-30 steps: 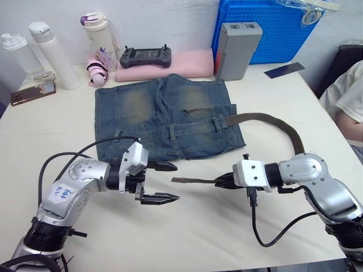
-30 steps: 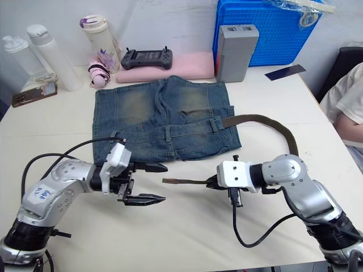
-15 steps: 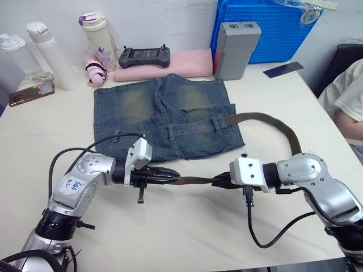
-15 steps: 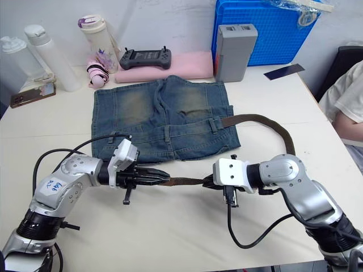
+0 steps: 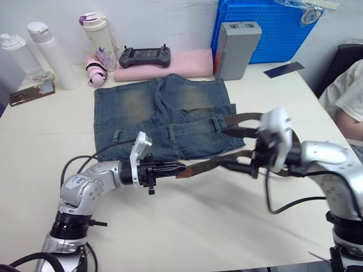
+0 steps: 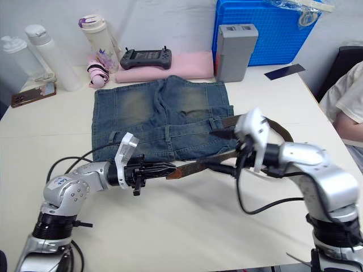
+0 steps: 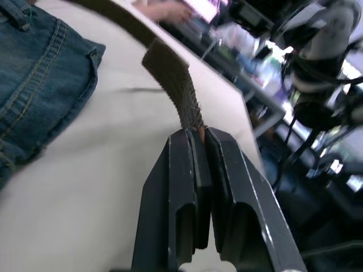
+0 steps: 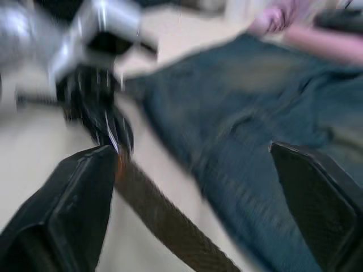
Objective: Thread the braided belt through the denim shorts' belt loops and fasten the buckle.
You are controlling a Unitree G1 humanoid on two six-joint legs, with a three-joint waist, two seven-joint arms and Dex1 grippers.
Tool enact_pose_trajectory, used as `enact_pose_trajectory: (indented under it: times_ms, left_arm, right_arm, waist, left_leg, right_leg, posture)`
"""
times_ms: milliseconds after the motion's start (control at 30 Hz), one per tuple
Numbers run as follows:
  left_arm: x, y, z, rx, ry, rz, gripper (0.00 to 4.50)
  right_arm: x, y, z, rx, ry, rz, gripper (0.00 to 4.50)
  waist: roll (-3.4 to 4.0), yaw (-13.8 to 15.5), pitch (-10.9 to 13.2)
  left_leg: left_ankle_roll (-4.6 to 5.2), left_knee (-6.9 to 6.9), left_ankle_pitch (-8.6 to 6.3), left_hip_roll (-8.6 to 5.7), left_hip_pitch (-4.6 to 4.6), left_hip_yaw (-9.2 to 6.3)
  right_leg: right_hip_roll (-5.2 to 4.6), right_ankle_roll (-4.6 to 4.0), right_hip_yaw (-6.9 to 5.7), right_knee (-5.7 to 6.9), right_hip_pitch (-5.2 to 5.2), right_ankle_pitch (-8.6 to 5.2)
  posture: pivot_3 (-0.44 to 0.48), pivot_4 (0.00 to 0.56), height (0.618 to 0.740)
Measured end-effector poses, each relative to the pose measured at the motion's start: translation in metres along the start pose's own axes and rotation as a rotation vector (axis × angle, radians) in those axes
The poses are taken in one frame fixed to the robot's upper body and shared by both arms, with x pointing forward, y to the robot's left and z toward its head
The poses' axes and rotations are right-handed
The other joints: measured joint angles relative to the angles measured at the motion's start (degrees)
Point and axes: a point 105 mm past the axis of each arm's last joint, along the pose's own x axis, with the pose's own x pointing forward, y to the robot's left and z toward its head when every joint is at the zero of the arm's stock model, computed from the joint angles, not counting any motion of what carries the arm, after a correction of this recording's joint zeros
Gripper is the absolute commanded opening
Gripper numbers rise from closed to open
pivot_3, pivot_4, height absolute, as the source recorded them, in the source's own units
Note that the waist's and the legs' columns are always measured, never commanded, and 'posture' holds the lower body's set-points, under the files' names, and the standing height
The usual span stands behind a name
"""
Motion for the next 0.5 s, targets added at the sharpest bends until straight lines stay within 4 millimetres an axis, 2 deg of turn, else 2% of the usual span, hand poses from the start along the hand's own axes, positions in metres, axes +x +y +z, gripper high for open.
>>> enact_pose_trajectory:
  times_ms: [67, 200, 267, 367, 500]
  left_arm:
    - [0.004, -0.002, 0.005, -0.088, -0.068, -0.004, 0.0]
    - [0.007, -0.005, 0.019, -0.181, -0.159, -0.001, 0.0]
    - [0.007, -0.007, 0.022, -0.195, -0.166, 0.0, 0.0]
    - [0.008, -0.011, 0.022, -0.213, -0.164, -0.019, 0.0]
    - [0.009, -0.024, 0.027, -0.193, -0.157, -0.07, 0.0]
  right_arm:
    - [-0.008, 0.014, 0.003, 0.113, -0.05, 0.061, 4.49]
    - [-0.018, 0.053, -0.005, 0.372, -0.095, 0.237, 4.49]
    - [-0.017, 0.064, -0.013, 0.461, -0.094, 0.256, 4.49]
    - [-0.004, 0.065, -0.032, 0.553, -0.06, 0.208, 4.49]
    - [0.016, 0.055, -0.054, 0.698, -0.074, 0.121, 4.49]
  waist:
    - [0.0, 0.29, 0.0]
    - [-0.01, 0.49, 0.0]
    - [-0.01, 0.03, 0.0]
    - [-0.02, -0.49, 0.0]
    - [0.02, -0.31, 0.0]
  left_leg:
    - [0.01, 0.0, -0.01, -0.01, -0.03, -0.05]
    - [0.04, 0.03, -0.02, -0.01, -0.03, 0.0]
    - [0.03, 0.06, -0.02, 0.0, 0.02, 0.06]
    - [-0.04, 0.06, 0.03, 0.02, 0.11, 0.13]
    - [-0.09, 0.05, 0.06, -0.03, 0.1, 0.12]
  right_leg:
    - [-0.01, 0.0, -0.03, -0.04, 0.01, 0.0]
    - [-0.01, 0.02, -0.01, -0.04, 0.03, 0.01]
    - [-0.01, 0.02, 0.04, 0.01, 0.05, 0.01]
    - [0.02, 0.02, 0.13, 0.14, 0.04, 0.01]
    - [0.01, 0.02, 0.15, 0.19, -0.03, 0.01]
  posture:
    - [0.0, 0.15, 0.709]
    - [0.0, 0.15, 0.709]
    - [0.0, 0.15, 0.709]
    - [0.0, 0.15, 0.709]
    - [0.0, 0.15, 0.709]
